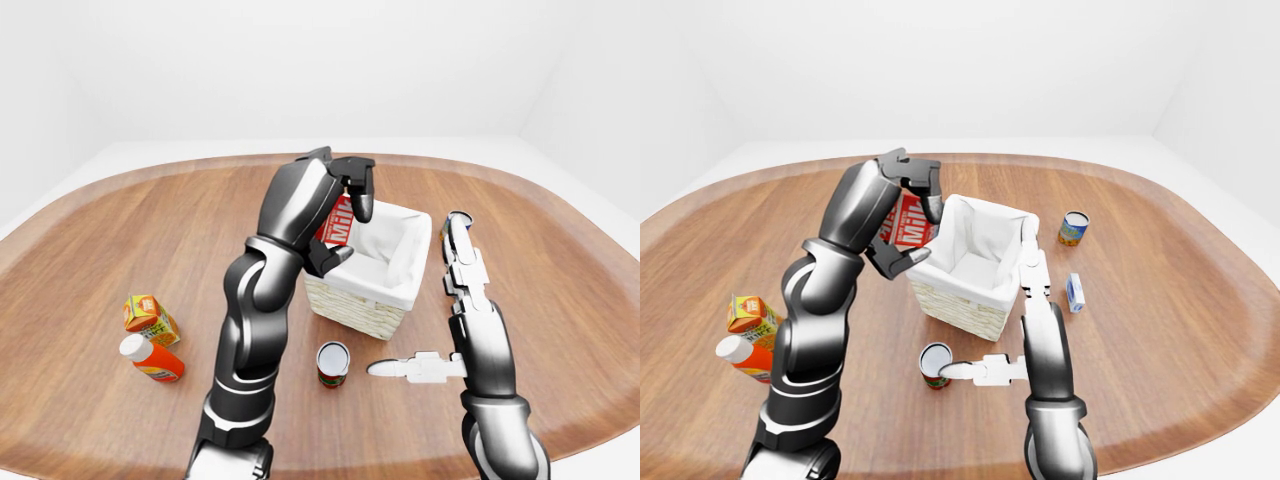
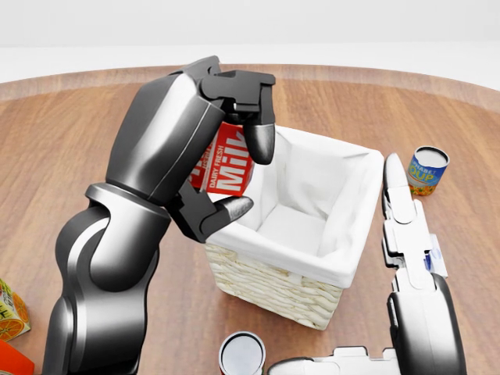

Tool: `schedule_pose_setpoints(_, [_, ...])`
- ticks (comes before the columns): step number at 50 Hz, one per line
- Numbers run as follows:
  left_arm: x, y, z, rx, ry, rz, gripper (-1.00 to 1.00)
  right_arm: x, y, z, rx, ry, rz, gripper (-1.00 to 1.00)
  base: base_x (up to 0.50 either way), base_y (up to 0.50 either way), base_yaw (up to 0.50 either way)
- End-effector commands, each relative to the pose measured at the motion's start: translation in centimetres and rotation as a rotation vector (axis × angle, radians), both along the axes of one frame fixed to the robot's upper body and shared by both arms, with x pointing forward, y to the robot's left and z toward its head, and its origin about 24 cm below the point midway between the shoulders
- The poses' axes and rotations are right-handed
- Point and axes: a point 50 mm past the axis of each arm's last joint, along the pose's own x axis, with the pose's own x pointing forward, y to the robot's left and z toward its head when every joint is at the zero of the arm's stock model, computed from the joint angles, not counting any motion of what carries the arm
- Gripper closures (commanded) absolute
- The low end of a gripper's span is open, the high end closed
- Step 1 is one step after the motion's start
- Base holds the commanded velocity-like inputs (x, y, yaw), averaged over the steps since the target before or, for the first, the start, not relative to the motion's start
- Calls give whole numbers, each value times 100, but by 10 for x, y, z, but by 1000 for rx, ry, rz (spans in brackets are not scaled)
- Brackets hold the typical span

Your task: Pick the milk and place it in the basket.

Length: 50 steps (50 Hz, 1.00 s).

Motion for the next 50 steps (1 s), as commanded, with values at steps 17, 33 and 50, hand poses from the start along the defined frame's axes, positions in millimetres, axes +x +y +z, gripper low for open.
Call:
schedule_pose_setpoints(17, [-22,-26,13,-37,-25,-147,100,0,0,0,0,2,2,-100,0,0,0])
schedule_pose_setpoints(33, [-20,-21,28,-175,-84,-199,100,0,0,-2,0,9,2,-100,0,0,0])
schedule_pose_setpoints(50, [16,-21,27,-261,-11,-190,100,0,1,-3,-1,12,3,-100,0,0,0])
